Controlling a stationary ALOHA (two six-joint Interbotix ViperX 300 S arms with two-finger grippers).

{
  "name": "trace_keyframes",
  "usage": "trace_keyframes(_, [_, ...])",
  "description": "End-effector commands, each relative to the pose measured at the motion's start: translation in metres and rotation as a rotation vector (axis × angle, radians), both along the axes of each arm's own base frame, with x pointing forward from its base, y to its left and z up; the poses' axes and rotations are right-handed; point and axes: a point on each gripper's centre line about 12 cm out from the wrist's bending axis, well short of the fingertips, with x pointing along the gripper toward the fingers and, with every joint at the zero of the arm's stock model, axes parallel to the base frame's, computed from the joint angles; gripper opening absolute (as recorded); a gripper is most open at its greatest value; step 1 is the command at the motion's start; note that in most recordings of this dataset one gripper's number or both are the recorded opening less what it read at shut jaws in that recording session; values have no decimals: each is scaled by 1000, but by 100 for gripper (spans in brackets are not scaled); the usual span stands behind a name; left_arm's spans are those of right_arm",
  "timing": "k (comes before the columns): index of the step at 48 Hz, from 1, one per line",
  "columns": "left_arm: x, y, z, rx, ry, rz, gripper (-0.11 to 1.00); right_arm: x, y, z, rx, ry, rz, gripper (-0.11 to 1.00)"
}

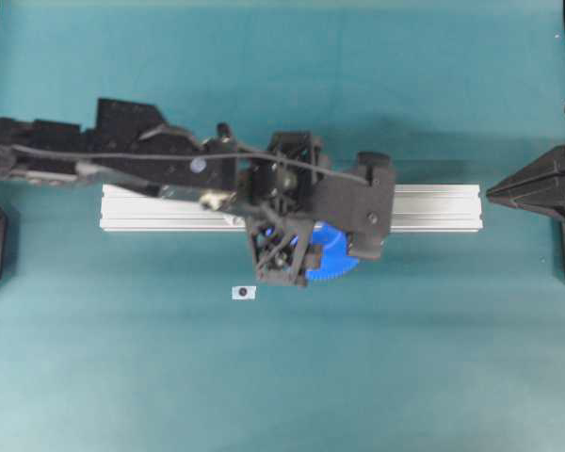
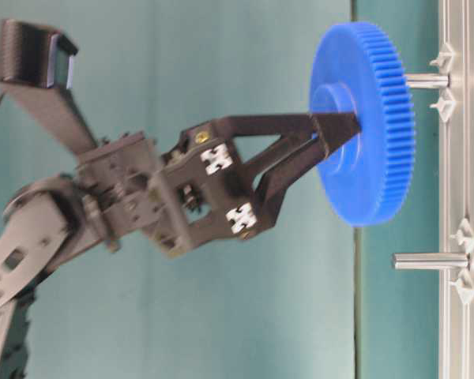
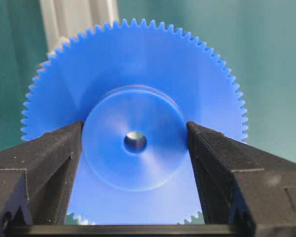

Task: Find the location of the shaft and insert the large gear.
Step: 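Lift the blue gear with the left gripper and carry it toward the right shaft, then align the gear's bore with the right shaft using the left gripper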

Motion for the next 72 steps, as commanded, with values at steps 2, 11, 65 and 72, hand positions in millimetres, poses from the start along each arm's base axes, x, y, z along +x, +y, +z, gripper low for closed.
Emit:
trace_keyframes(2, [10,8,23,19,-70,-7,72,2,0,4,8,-25,-4,7])
trace_keyframes(11, [22,18,19,46,-75,-23,72,2,0,4,8,-26,-4,7])
trace_keyframes(65, [48,65,-3,112,-50,-20,72,-5,-1,4,7,-52,-12,7])
trace_keyframes(72, [46,72,1,112,-40,-7,72,-6,-1,4,7,-54,-12,7])
